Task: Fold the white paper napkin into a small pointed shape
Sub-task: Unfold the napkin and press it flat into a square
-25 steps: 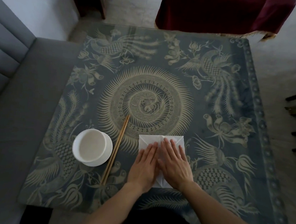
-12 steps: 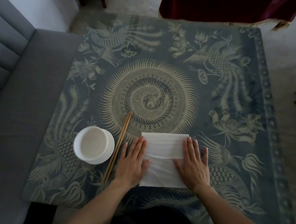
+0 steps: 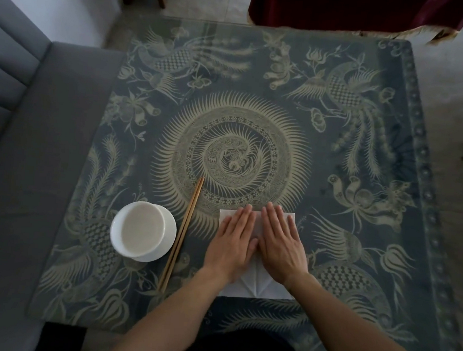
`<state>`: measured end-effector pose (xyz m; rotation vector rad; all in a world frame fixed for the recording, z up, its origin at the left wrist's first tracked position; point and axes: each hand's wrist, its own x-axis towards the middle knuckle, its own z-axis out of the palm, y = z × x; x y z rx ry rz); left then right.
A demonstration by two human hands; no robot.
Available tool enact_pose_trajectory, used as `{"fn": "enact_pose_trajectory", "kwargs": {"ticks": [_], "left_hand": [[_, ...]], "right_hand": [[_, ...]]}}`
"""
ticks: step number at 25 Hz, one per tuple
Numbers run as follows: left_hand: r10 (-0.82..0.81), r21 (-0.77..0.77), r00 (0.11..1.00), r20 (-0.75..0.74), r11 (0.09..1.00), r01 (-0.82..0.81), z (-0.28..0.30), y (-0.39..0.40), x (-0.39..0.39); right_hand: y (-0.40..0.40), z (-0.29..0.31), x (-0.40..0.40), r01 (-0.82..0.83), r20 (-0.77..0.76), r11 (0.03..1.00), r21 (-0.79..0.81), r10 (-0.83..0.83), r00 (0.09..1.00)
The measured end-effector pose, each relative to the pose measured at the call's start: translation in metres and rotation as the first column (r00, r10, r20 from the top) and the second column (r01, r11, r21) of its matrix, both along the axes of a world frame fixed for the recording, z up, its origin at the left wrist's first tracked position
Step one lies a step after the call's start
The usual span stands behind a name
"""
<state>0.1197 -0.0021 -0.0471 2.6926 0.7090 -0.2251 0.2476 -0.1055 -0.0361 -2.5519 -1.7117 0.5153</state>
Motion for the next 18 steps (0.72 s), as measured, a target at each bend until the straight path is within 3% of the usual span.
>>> {"fn": "enact_pose_trajectory", "kwargs": {"ticks": [8,12,15,18], "left_hand": [[0.069,0.131,0.992,-0.104,0.99,-0.055,-0.004,0.026,-0.037],[0.083,0.078,0.996,-0.031,0.994,-0.08,0.003,0.02,-0.036],[0.02,0.019,0.998,0.061,1.0,-0.021,0.007,-0.007,-0.05],[-0.017,0.01,0.998,0.06,1.0,0.016,0.002,-0.036,-0.065]], "right_hand": [[-0.023,-0.01,0.027,0.162,0.064,0.986,-0.025,-0.16,0.985],[-0.026,-0.004,0.028,0.208,0.037,0.978,0.023,-0.208,0.977],[-0.04,0.002,0.004,0.11,0.031,0.99,0.088,-0.113,0.993],[-0.064,-0.005,-0.034,-0.048,0.007,0.989,0.138,0.047,0.999]]}}
